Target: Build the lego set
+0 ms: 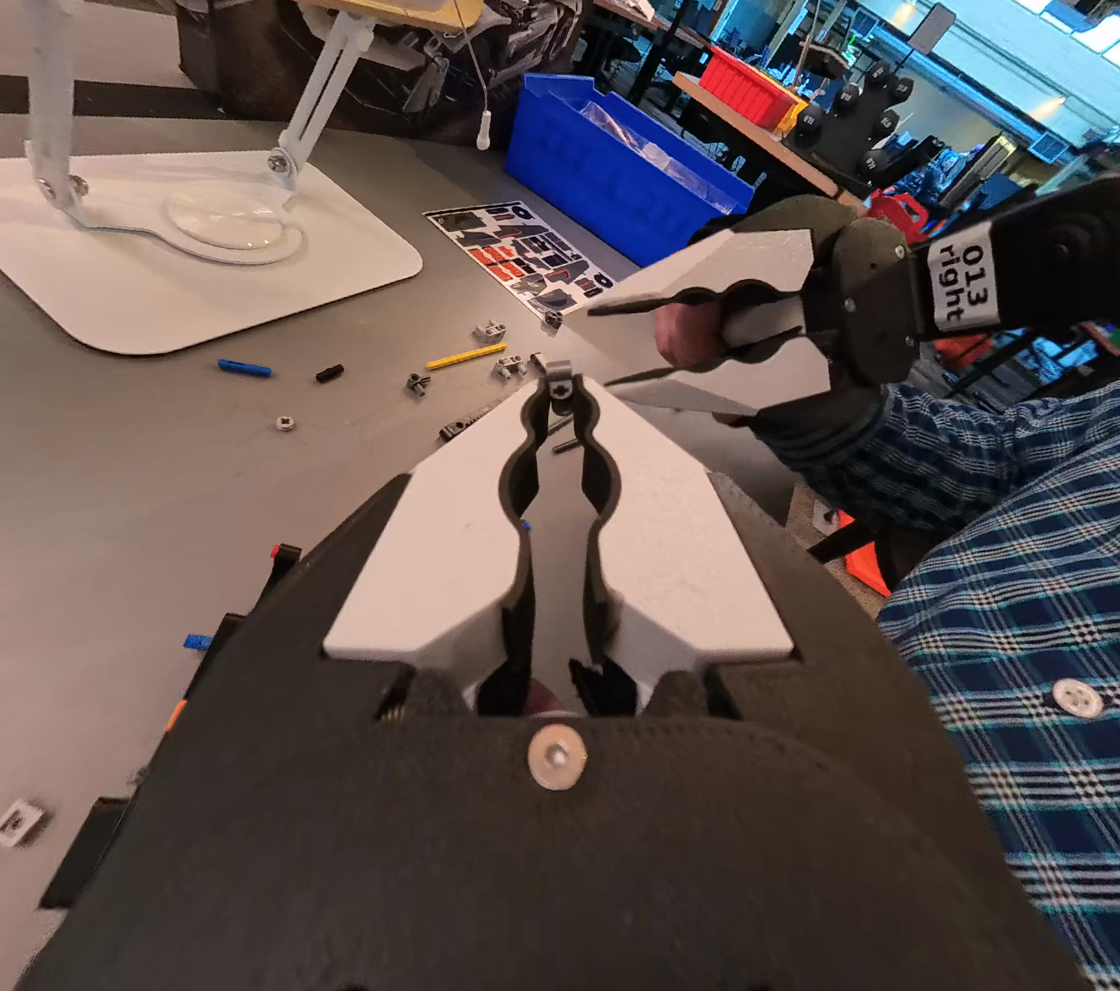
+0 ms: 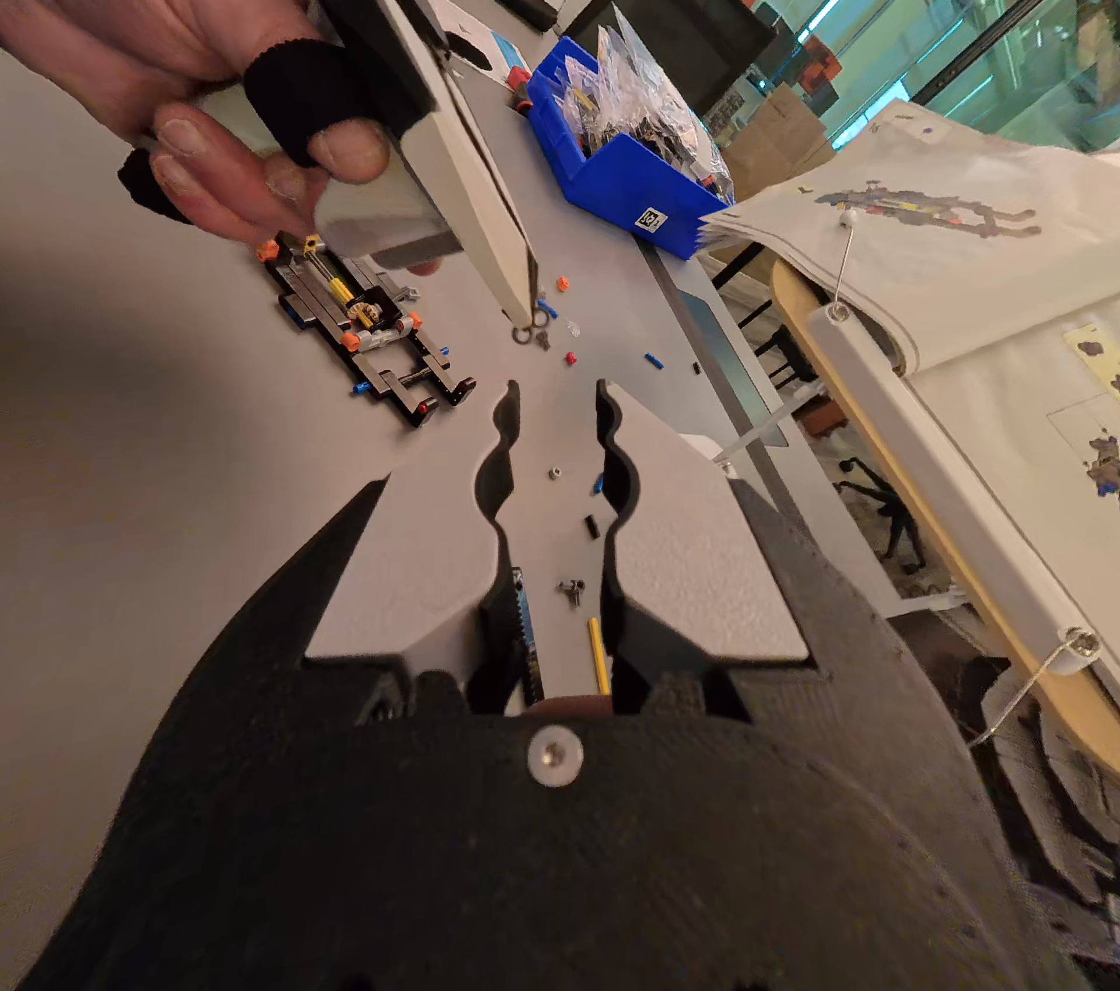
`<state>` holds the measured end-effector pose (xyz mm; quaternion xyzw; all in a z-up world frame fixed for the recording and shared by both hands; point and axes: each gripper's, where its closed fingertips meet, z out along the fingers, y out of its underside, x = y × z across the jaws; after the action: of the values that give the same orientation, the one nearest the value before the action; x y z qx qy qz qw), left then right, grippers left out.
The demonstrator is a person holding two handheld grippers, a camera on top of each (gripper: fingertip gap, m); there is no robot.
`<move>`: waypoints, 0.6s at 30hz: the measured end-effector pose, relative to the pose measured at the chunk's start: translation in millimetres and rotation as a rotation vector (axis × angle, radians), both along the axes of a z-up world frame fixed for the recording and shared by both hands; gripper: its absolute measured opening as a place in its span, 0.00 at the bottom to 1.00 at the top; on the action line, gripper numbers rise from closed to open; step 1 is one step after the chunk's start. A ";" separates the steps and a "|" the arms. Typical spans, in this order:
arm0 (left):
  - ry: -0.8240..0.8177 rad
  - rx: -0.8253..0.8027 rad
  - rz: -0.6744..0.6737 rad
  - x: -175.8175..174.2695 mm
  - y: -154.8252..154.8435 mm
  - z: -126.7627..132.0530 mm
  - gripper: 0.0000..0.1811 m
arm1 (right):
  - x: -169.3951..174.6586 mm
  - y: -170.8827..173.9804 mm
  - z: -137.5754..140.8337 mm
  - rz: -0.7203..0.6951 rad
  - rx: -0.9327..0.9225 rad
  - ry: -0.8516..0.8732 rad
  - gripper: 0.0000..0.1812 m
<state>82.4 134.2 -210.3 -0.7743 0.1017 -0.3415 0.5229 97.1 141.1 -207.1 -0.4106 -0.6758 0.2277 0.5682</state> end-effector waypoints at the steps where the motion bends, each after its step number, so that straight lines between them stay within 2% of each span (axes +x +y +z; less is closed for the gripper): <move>1: 0.005 -0.001 0.004 -1.6 -1.0 -0.5 0.03 | 1.3 1.9 -0.7 -0.005 -0.020 -0.003 0.13; 10: 0.065 0.010 0.087 -27.3 -9.0 -4.7 0.03 | 26.0 13.7 -15.1 -0.048 -0.209 -0.055 0.15; 18: 0.094 0.014 0.125 -40.3 -15.1 -6.8 0.03 | 37.1 19.3 -31.1 -0.077 -0.305 -0.124 0.15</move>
<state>42.1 119.1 -217.1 -0.7907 0.0802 -0.2708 0.5432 134.3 160.4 -238.2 -0.5307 -0.6511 0.2799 0.4648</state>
